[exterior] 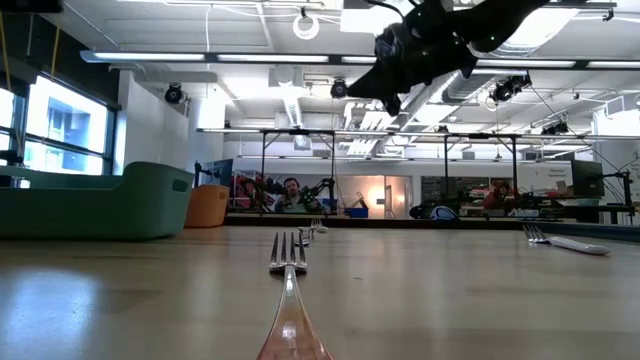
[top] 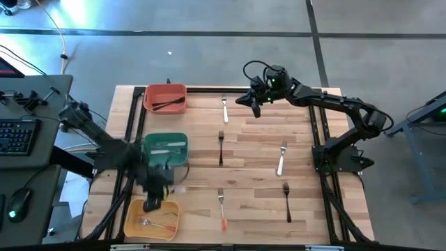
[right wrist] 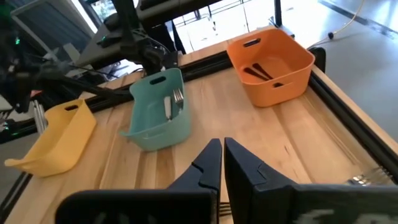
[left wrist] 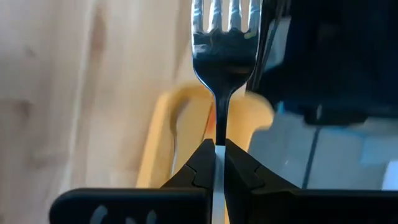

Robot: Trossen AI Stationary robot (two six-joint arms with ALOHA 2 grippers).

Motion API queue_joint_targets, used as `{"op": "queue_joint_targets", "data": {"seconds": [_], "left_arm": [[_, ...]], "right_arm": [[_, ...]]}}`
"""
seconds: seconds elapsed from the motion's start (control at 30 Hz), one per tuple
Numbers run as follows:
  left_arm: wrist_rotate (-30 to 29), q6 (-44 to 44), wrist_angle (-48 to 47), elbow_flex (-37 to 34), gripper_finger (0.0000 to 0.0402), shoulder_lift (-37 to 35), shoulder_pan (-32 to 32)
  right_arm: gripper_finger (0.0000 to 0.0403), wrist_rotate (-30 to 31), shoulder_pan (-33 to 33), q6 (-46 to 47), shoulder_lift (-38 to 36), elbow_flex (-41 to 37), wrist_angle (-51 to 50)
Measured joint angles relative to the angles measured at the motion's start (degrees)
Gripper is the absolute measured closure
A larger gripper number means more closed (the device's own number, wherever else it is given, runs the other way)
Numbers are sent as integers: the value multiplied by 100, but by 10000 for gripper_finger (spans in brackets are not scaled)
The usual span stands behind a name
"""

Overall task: Sort silverware by color (type)
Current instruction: Put the orange fork into the yellow bin, then put the white fork into the green bin

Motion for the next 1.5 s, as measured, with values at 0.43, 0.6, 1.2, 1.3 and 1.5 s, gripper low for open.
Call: {"op": "queue_joint_targets", "data": {"seconds": [0.43, 0.6, 1.2, 1.3, 1.5], "left_arm": [[145, -242, 397, -248, 399, 1171, -1174], [285, -40, 989, -749, 399, 1311, -1191], [730, 424, 1559, -1281, 340, 1341, -1240], [910, 317, 1549, -1265, 334, 1263, -1237], [680, -37, 1379, -757, 382, 698, -1235]], "right_arm": [[403, 217, -117, 36, 0, 0, 47], [403, 396, -115, 103, 0, 0, 50], [403, 461, -115, 134, 0, 0, 49], [403, 511, -115, 108, 0, 0, 48], [403, 522, -116, 94, 0, 0, 50]]}}
